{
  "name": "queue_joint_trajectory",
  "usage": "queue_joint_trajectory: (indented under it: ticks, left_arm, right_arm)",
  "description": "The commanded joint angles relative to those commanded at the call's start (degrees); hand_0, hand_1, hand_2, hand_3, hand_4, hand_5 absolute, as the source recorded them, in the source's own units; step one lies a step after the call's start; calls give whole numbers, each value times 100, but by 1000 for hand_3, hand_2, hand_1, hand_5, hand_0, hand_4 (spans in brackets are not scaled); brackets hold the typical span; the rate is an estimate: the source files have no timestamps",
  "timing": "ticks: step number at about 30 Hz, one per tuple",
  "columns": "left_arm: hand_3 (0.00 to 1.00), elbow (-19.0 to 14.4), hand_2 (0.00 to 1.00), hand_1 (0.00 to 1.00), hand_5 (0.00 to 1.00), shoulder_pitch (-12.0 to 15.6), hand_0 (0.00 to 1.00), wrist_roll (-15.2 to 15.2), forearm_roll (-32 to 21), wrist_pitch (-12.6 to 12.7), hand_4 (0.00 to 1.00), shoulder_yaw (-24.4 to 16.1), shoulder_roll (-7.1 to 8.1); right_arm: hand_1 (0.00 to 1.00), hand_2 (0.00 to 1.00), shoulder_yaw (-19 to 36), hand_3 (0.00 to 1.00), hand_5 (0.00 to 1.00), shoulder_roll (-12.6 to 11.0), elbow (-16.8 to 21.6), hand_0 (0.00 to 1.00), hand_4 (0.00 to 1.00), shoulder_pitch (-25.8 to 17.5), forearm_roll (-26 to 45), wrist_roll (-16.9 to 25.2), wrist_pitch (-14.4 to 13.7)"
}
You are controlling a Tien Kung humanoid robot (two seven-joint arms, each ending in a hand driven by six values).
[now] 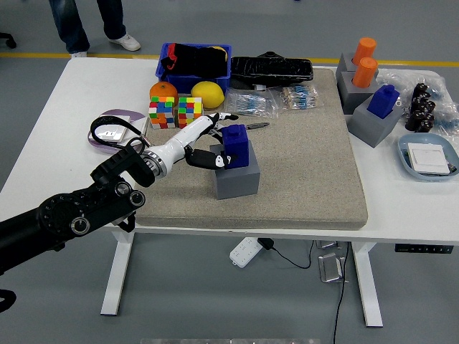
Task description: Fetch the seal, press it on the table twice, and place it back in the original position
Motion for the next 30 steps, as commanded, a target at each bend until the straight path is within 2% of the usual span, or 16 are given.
queue_joint_trajectory:
  ticks: [16, 30]
  left_arm:
    - [907, -8, 400, 493, 2, -18, 844, 4, -23, -15, 599, 57, 32]
    - [908, -84, 399, 489, 2, -155, 841, 162, 180, -131, 597, 54, 168]
  right_arm:
    - [728, 723, -43, 682, 580, -18, 5, 818, 776, -14, 3, 4, -1]
    - [727, 723, -37, 682, 580, -43, 11, 819, 776, -10, 1, 8, 1]
